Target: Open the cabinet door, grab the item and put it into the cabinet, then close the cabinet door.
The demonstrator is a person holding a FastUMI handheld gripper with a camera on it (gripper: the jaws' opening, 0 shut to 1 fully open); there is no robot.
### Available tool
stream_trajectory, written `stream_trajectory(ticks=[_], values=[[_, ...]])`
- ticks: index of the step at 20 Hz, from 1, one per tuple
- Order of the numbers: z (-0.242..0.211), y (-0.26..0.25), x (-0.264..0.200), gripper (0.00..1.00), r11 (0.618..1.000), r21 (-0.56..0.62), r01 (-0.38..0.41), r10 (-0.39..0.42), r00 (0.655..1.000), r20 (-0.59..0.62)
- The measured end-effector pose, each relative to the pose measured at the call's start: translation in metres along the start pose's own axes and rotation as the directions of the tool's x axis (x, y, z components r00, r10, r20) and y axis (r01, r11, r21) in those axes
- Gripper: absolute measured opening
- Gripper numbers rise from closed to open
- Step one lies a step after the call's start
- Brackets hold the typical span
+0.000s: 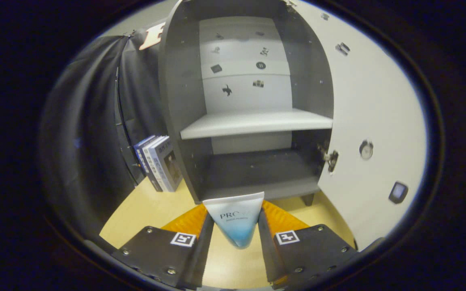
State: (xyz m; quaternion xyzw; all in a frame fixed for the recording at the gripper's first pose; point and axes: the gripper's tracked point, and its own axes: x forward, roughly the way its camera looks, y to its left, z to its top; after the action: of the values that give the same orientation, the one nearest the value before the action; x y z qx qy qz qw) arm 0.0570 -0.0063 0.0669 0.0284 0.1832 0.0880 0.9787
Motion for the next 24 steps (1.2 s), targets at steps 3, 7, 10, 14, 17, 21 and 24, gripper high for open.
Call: stream_trajectory(ticks=[3,7,10,14,17,21,24], values=[[0.065,0.000,-0.002,0.57,1.000,-0.028,-0.010,0.013,0.996,0.092],[0.137,0.004,0.011,0.57,0.998,-0.060,-0.032,0.043,0.980,0.192],[0.169,0.002,0.035,0.57,0.998,-0.050,-0.040,0.050,0.973,0.226],[0.200,-0.005,0.074,0.57,0.999,-0.048,-0.023,0.035,0.961,0.275],[0.210,-0.011,0.108,0.57,0.998,-0.058,0.001,0.016,0.957,0.291],[0.205,-0.017,0.140,0.57,0.997,-0.068,0.032,-0.012,0.961,0.276],[0.200,-0.019,0.153,0.57,0.997,-0.065,0.041,-0.022,0.965,0.262]])
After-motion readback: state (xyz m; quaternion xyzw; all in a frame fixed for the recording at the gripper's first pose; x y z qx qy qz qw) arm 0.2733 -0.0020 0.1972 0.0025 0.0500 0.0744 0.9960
